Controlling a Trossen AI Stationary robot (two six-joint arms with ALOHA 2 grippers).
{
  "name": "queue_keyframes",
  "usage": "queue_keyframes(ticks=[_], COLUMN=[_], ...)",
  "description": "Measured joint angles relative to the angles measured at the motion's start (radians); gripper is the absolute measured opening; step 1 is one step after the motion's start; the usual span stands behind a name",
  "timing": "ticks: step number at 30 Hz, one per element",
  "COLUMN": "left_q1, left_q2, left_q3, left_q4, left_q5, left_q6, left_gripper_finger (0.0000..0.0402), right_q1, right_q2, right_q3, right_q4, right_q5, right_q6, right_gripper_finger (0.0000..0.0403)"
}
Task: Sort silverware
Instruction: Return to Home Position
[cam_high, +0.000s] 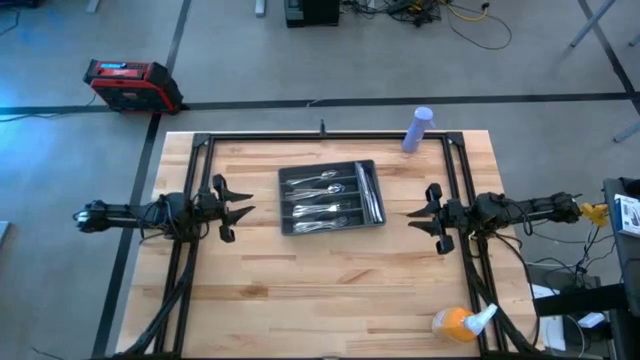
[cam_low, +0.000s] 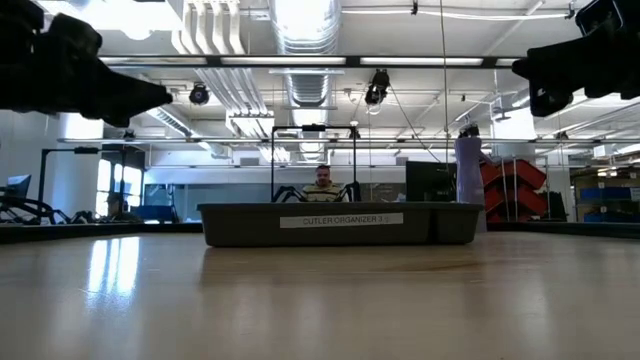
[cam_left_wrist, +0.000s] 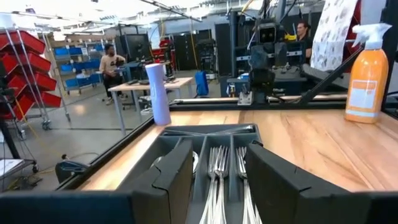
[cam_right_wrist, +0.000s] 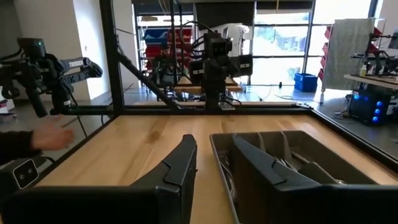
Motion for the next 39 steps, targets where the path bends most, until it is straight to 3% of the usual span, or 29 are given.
queue_keyframes(ticks=[10,22,39], left_q1=[0.0,0.0,0.0], left_q2=[0.042,0.09,0.157], left_q3=[0.0,0.0,0.0], left_q4=[0.0,-0.001,-0.001], left_q5=[-0.001,-0.001,-0.001], left_q6=[0.0,0.0,-0.001], left_gripper_finger=[0.0119,0.0132,0.0129], right_q1=[0.0,0.0,0.0], right_q2=[0.0,0.0,0.0], right_q3=[0.0,0.0,0.0], right_q4=[0.0,0.0,0.0], right_q5=[0.0,0.0,0.0], right_q6=[0.0,0.0,0.0], right_gripper_finger=[0.0073,0.0048,0.0079])
